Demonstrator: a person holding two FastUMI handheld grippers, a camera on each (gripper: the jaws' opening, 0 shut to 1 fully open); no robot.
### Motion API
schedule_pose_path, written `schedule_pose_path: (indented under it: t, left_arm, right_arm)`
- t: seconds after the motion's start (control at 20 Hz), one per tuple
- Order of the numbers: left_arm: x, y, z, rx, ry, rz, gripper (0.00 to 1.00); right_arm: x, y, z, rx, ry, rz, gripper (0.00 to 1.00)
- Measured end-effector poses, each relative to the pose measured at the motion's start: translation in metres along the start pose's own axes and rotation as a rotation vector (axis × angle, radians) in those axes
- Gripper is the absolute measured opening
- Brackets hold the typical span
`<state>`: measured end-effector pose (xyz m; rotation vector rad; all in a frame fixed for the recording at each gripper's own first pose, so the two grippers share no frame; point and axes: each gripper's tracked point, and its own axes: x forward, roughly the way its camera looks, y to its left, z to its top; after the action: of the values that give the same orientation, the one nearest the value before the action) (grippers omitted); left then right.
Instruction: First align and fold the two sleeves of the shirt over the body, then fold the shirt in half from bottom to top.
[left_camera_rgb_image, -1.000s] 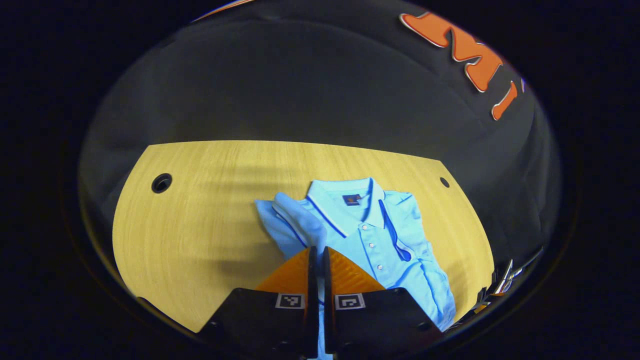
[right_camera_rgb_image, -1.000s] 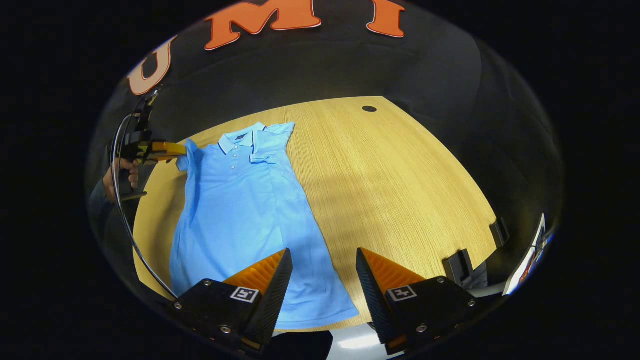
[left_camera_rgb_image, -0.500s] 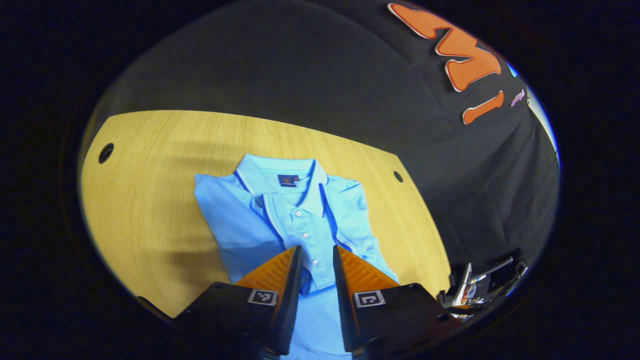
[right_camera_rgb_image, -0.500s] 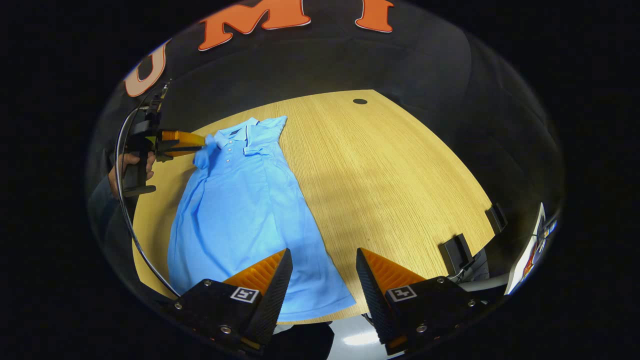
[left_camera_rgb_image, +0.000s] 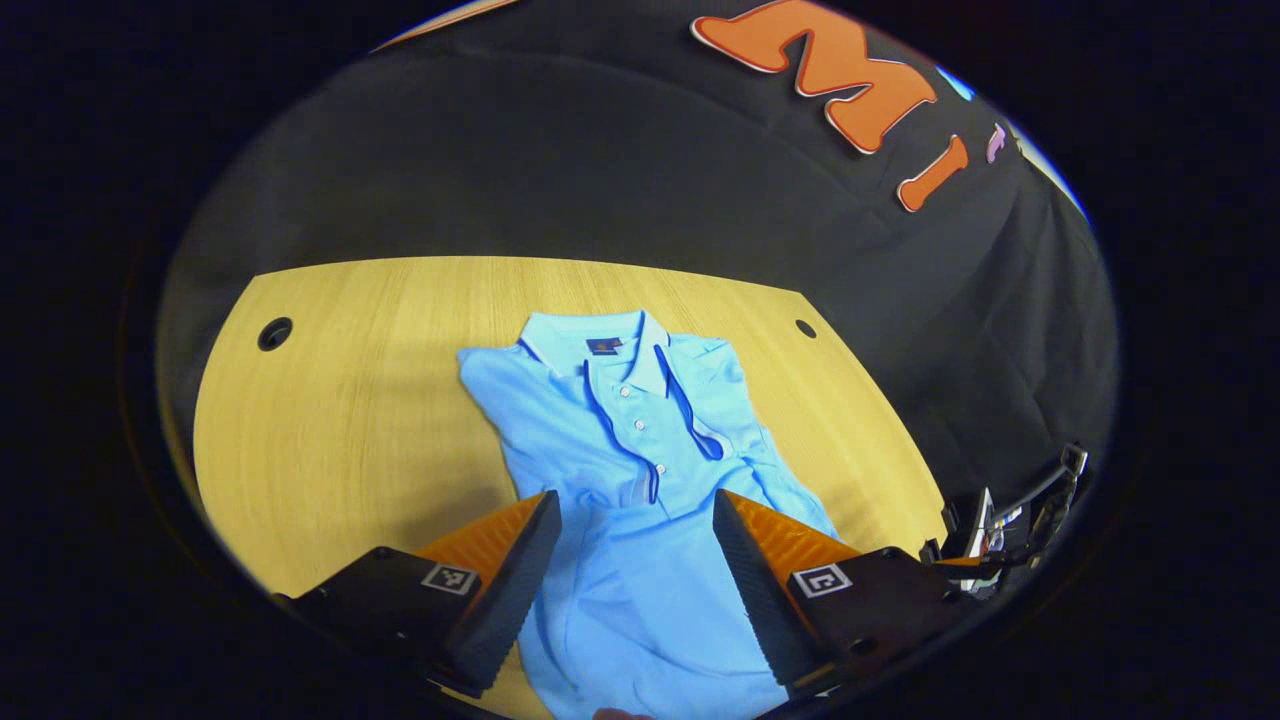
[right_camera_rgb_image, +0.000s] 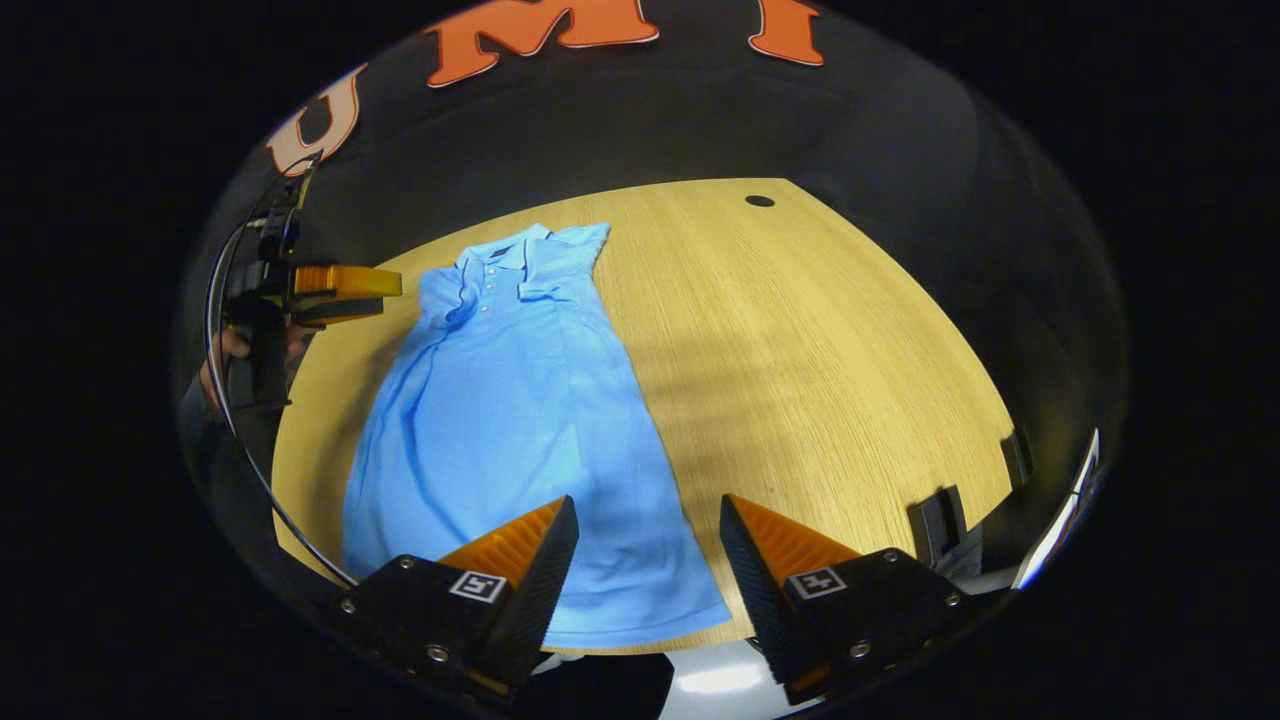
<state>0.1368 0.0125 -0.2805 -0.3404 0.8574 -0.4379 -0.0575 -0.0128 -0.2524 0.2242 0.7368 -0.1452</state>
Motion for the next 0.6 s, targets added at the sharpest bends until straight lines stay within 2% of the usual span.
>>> schedule_pose_path:
  t: [0.05, 0.15, 0.35, 0.6]
  left_arm:
    - [-0.011, 0.002, -0.011, -0.007, 0.002, 0.008, 0.99]
    - [-0.036, 0.007, -0.040, 0.001, 0.018, 0.048, 1.00]
    - [-0.056, 0.014, -0.094, 0.017, 0.088, 0.118, 1.00]
    - [-0.079, 0.013, -0.158, 0.024, 0.174, 0.195, 1.00]
  right_arm:
    - [0.001, 0.001, 0.000, -0.013, 0.001, 0.014, 0.93]
    - [0.005, 0.002, -0.009, -0.065, 0.022, 0.034, 0.98]
    - [0.007, 0.003, -0.028, -0.100, 0.062, 0.078, 0.98]
    - [0.007, -0.003, -0.058, -0.156, 0.117, 0.084, 0.98]
